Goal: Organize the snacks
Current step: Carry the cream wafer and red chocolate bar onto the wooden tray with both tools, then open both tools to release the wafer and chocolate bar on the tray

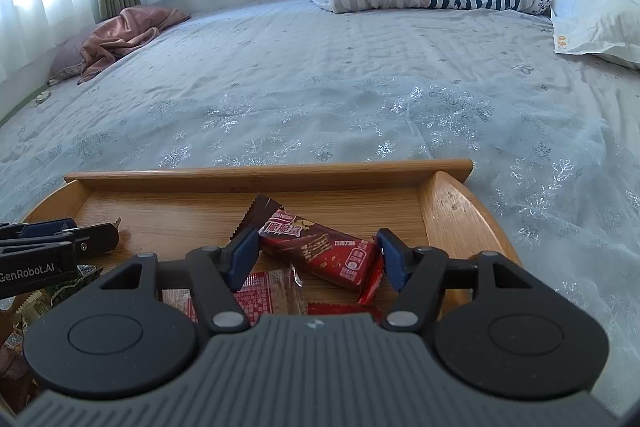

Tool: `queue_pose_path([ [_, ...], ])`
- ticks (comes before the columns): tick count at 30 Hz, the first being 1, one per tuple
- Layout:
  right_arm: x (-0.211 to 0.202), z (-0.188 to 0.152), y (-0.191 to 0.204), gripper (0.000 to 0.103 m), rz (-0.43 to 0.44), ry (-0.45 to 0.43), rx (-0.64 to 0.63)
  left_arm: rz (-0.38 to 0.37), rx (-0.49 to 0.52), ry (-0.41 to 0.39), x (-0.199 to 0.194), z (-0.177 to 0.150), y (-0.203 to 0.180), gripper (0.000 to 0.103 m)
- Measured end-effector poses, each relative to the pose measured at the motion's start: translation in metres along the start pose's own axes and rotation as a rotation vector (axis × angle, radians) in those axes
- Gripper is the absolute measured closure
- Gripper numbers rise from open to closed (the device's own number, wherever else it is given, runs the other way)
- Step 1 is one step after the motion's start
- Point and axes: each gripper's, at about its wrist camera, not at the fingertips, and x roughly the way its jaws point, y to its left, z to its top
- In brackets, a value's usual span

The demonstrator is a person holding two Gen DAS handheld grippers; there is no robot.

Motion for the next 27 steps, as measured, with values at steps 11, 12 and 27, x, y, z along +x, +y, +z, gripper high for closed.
queue_pose_path([
  [11, -0.005, 0.000, -0.003, 0.020, 0.024, 0.000, 0.022, 0.002, 0.011, -0.003, -0.002, 0.000, -0.002, 0.027],
  [12, -0.008, 0.000, -0.003, 0.019, 0.026, -0.004, 0.018, 0.001, 0.010, -0.009, -0.004, 0.000, -0.002, 0.022],
  [27, -0.047, 0.003, 0.001, 0.012, 0.016, -0.058, -0.027, 0.018, -0.013, -0.031, -0.040, -0.002, 0.001, 0.004],
])
